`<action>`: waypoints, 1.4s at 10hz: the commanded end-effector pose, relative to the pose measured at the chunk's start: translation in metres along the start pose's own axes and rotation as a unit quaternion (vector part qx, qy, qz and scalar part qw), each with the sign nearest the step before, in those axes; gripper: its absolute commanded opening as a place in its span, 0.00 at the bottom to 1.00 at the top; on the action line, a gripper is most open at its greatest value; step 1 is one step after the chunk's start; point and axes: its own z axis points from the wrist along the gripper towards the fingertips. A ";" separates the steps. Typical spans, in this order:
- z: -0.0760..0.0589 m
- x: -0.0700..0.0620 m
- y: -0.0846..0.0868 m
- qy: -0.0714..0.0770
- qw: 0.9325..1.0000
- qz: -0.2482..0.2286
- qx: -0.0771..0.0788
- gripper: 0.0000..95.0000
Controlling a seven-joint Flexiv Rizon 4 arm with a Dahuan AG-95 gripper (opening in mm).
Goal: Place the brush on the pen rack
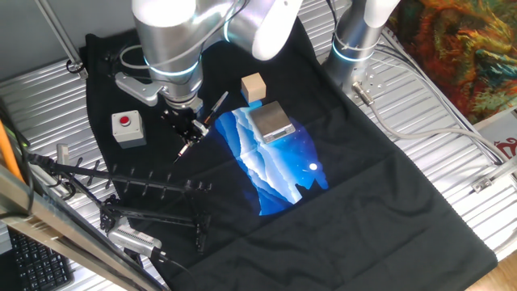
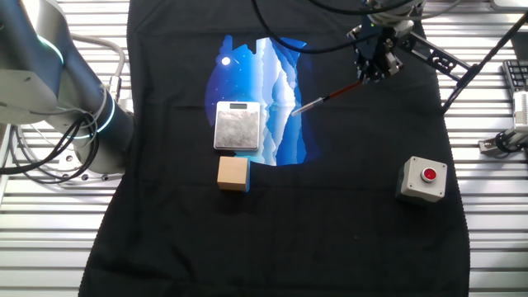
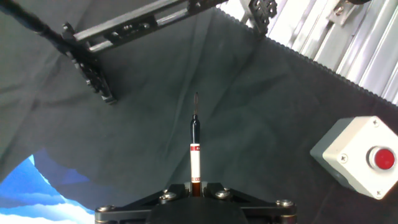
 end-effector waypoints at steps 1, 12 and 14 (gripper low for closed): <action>-0.001 0.001 0.000 0.002 1.000 -0.002 0.004 0.00; -0.001 0.001 0.000 -0.025 0.996 -0.089 -0.001 0.00; -0.001 0.001 0.000 -0.017 0.996 -0.088 -0.001 0.00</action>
